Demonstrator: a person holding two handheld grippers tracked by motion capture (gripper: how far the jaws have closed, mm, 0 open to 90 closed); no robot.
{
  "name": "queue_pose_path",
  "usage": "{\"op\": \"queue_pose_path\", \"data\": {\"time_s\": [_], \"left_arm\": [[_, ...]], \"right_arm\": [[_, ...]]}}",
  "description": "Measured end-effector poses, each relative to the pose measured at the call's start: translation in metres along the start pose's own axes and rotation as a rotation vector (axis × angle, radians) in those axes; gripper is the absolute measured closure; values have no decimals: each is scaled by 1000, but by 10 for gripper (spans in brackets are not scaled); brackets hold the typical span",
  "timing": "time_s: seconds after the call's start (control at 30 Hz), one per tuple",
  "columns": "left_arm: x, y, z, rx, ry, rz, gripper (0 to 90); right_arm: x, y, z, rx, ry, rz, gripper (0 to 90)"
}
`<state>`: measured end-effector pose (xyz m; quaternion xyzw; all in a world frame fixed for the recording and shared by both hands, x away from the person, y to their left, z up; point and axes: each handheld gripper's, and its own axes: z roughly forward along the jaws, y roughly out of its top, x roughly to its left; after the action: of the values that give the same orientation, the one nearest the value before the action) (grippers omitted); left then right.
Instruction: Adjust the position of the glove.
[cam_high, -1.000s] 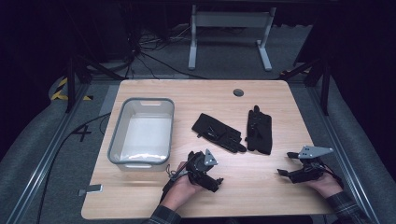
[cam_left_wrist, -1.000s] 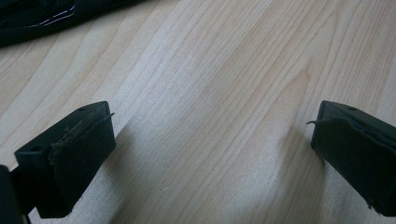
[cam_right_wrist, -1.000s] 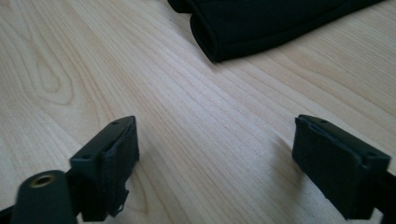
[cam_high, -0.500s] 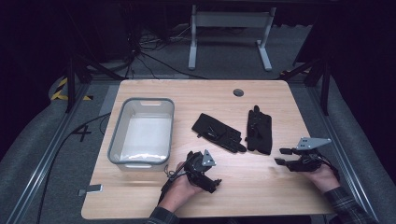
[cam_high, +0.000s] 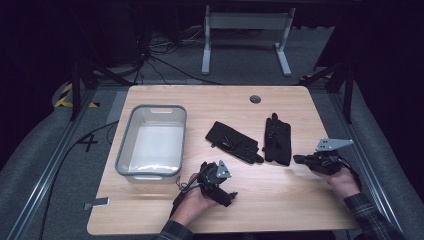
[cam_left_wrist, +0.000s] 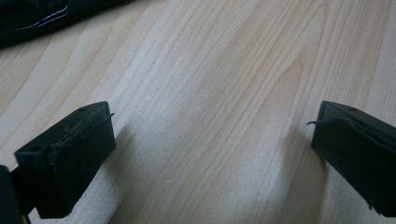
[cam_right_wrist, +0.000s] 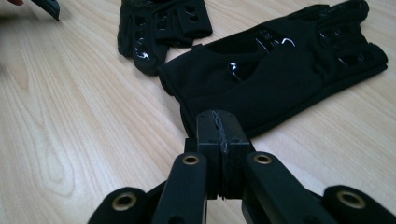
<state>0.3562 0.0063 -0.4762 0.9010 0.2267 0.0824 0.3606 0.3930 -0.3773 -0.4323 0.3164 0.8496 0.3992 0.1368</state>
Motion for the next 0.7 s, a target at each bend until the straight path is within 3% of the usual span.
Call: {"op": "queue_pose_path", "data": {"time_s": [0.7], "left_arm": [[0,1,1,-1,-6,6,0]], "right_arm": [[-8,21,40,25,70,-87,897]]}}
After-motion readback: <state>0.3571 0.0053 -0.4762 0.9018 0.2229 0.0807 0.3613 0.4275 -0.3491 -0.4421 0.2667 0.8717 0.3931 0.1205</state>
